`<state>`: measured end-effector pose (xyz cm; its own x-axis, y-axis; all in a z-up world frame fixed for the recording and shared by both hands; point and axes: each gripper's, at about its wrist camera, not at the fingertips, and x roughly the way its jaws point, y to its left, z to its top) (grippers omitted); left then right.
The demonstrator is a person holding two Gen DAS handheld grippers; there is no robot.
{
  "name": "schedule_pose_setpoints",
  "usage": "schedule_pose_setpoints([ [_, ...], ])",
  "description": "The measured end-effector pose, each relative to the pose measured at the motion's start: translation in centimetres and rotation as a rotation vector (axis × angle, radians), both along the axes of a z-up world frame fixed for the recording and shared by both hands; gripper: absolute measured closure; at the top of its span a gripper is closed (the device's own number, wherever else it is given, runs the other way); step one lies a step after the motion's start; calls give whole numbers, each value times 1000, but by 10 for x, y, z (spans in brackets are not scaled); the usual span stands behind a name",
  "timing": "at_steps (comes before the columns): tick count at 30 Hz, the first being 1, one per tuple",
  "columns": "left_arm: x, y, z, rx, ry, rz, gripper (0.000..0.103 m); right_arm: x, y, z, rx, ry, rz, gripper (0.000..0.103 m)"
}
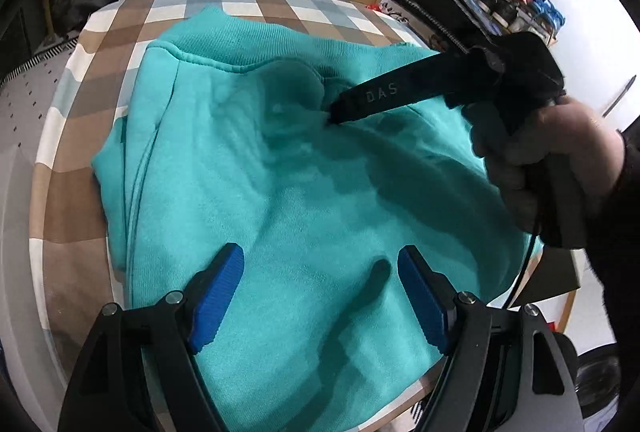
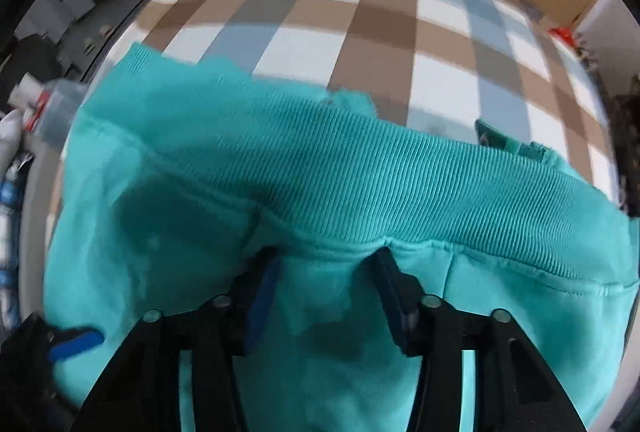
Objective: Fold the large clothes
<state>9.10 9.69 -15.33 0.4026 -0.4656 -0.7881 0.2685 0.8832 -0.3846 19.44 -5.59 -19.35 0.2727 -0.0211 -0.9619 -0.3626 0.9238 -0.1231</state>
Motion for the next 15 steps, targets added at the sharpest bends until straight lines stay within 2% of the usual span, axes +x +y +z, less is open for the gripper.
schedule_pose_setpoints([
  [3,1,4,0,-37,7,4,28,0,-17,10,88,39,-21,53],
  [5,1,4,0,-43,7,4,28,-7,-33,30,154,26,-29,70],
  [7,-1,4,1,-40,2,1,28,-30,-54,54,210,-7,-24,70],
  [11,-1,4,0,-43,2,-1,28,-82,-107,81,170,-49,2,69],
  [13,-3,6,1,-58,9,9,28,-104,-133,80,170,-27,0,69],
  [15,-4,6,0,-60,14,8,28,-118,-153,74,129,-6,7,69],
])
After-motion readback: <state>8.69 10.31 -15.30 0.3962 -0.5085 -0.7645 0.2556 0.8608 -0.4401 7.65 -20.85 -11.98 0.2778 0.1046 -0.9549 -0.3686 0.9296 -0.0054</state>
